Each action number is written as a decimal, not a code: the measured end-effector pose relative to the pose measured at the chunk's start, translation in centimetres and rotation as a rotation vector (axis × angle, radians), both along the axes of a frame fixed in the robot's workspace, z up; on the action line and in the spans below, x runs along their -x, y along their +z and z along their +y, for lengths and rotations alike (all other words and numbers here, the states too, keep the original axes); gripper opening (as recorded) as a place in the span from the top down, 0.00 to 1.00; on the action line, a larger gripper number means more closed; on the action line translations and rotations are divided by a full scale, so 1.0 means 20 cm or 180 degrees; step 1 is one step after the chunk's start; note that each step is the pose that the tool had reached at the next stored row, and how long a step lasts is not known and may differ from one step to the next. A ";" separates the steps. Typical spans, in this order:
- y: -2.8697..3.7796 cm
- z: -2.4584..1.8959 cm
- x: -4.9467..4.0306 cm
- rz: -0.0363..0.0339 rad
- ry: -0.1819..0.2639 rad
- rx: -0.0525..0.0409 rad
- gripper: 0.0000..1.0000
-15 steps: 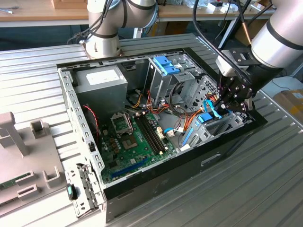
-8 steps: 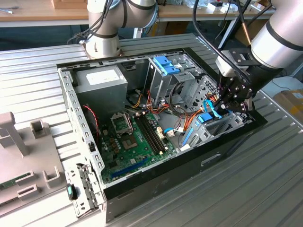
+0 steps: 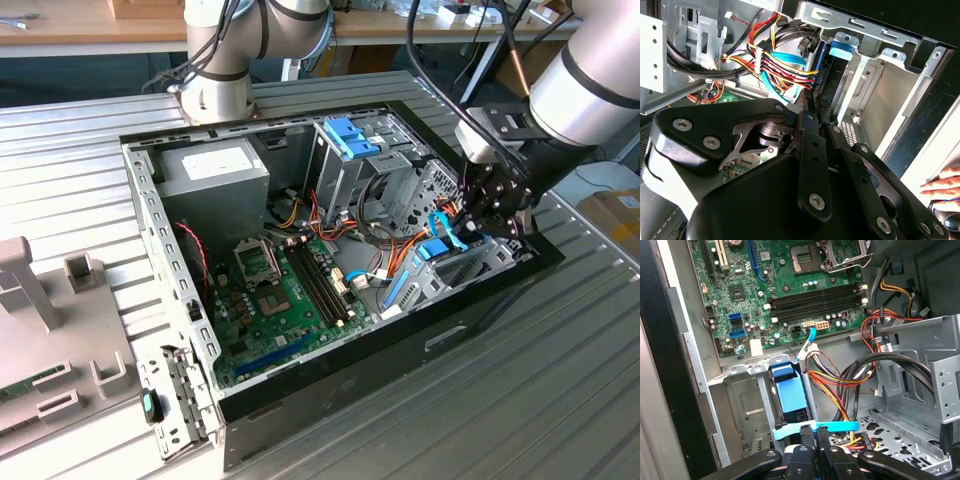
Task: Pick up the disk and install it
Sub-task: 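Insert the first disk wire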
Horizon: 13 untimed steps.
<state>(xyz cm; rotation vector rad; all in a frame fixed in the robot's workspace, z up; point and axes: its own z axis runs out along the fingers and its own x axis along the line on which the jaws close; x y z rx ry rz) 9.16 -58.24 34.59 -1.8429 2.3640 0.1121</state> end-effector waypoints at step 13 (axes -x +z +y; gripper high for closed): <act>0.018 -0.003 0.000 0.0000 -0.0066 -0.0001 0.85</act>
